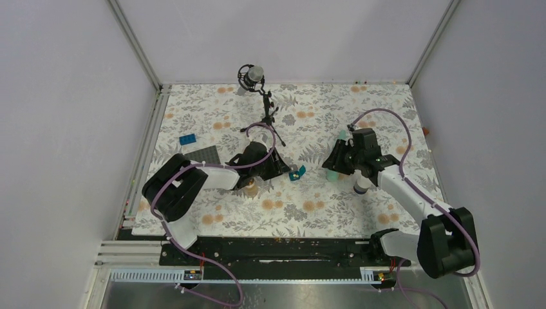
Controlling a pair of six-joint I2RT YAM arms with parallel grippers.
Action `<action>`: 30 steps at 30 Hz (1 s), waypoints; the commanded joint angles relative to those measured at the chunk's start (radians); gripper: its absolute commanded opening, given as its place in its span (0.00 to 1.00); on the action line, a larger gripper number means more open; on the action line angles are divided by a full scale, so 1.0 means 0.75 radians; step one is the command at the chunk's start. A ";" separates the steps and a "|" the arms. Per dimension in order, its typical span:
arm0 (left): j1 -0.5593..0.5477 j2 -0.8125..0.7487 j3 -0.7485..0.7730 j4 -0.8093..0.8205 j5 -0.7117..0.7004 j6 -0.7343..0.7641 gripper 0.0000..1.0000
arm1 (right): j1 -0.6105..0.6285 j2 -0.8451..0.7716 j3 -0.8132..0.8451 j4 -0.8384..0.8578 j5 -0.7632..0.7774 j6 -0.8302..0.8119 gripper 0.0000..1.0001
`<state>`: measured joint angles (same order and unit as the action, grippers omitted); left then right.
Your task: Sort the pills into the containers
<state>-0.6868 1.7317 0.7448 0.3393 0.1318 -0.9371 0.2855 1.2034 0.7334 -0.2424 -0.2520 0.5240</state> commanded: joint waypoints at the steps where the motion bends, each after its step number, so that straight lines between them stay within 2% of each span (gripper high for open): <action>1: 0.015 0.032 0.046 0.173 0.033 -0.056 0.50 | 0.052 0.101 0.047 0.118 -0.068 0.031 0.41; 6: 0.024 0.069 0.041 0.218 0.037 -0.108 0.50 | 0.103 0.224 0.062 0.191 -0.067 0.063 0.38; 11: 0.027 0.096 0.053 0.216 0.035 -0.125 0.43 | 0.137 0.326 0.091 0.237 -0.066 0.083 0.34; 18: 0.026 0.118 0.058 0.187 0.037 -0.132 0.40 | 0.161 0.403 0.117 0.255 -0.077 0.060 0.34; 30: 0.023 0.122 0.117 0.011 -0.017 -0.104 0.33 | 0.181 0.518 0.178 0.252 -0.162 -0.010 0.33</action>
<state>-0.6727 1.8198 0.7918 0.3912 0.1440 -1.0290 0.4084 1.5650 0.8223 -0.0700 -0.3313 0.5495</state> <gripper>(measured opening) 0.343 0.335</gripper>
